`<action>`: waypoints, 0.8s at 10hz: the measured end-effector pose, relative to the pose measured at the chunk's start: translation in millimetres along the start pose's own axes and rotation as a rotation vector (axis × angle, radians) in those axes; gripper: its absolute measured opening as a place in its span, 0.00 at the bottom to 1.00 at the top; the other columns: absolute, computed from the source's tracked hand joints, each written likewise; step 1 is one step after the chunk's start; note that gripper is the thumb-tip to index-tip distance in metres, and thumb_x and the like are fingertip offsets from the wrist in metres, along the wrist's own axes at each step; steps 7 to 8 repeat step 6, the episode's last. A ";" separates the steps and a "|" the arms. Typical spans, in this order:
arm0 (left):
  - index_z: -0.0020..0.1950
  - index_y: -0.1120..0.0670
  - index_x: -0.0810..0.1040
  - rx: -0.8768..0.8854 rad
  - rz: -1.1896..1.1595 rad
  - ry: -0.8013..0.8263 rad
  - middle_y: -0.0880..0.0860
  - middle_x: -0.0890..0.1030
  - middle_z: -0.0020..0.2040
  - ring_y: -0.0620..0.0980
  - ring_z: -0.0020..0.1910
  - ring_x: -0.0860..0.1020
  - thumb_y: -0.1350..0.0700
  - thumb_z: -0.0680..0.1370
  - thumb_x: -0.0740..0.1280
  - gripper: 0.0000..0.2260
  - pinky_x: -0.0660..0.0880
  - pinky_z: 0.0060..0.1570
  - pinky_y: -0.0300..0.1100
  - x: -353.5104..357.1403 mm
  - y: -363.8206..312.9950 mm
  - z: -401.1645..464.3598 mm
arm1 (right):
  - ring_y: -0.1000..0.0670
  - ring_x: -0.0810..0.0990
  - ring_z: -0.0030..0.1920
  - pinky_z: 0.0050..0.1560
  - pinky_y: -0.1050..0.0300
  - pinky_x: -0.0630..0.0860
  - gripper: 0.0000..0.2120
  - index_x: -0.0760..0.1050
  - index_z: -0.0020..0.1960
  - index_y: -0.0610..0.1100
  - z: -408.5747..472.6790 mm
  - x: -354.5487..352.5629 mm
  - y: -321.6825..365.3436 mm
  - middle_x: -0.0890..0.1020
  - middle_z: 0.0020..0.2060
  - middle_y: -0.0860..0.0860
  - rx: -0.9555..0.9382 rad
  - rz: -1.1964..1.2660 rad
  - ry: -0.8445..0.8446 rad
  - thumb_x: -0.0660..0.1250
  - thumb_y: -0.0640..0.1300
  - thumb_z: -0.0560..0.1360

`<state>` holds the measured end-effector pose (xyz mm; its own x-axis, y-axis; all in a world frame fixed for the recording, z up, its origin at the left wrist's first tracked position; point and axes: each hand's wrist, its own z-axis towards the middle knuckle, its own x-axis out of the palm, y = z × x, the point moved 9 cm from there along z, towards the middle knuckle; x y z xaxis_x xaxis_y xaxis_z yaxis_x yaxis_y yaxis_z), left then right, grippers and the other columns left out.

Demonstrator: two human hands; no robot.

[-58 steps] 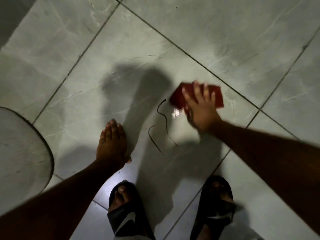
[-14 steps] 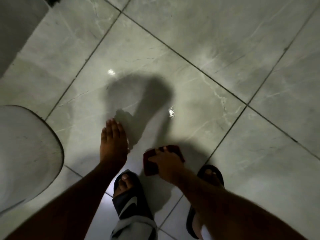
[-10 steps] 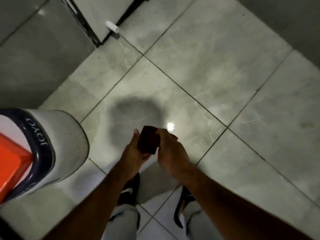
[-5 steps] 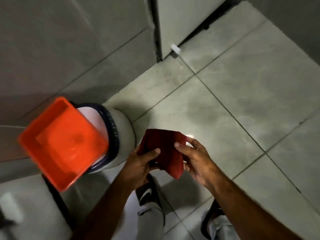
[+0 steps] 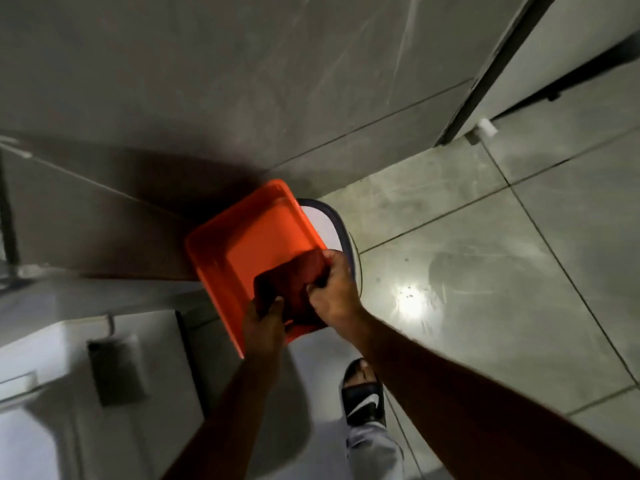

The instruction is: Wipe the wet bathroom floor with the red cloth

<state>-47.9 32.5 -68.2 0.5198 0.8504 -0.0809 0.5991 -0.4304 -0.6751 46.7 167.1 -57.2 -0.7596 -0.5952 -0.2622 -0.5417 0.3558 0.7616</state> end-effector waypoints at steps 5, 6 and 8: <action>0.72 0.70 0.62 0.172 0.943 -0.043 0.72 0.66 0.71 0.67 0.71 0.66 0.54 0.78 0.68 0.30 0.59 0.70 0.49 9.3 -47.3 -62.9 | 0.46 0.77 0.62 0.55 0.79 0.66 0.21 0.72 0.67 0.44 -91.0 -99.9 20.2 0.80 0.57 0.49 -0.139 0.008 -0.070 0.67 0.36 0.74; 0.72 0.67 0.62 0.482 1.016 0.112 0.70 0.67 0.71 0.68 0.70 0.67 0.52 0.79 0.65 0.28 0.64 0.70 0.55 55.3 -105.2 -146.5 | 0.44 0.69 0.70 0.71 0.57 0.64 0.23 0.66 0.71 0.38 -141.3 -206.1 41.4 0.72 0.70 0.40 -0.199 -0.107 -0.302 0.64 0.39 0.78; 0.72 0.67 0.62 0.482 1.016 0.112 0.70 0.67 0.71 0.68 0.70 0.67 0.52 0.79 0.65 0.28 0.64 0.70 0.55 55.3 -105.2 -146.5 | 0.44 0.69 0.70 0.71 0.57 0.64 0.23 0.66 0.71 0.38 -141.3 -206.1 41.4 0.72 0.70 0.40 -0.199 -0.107 -0.302 0.64 0.39 0.78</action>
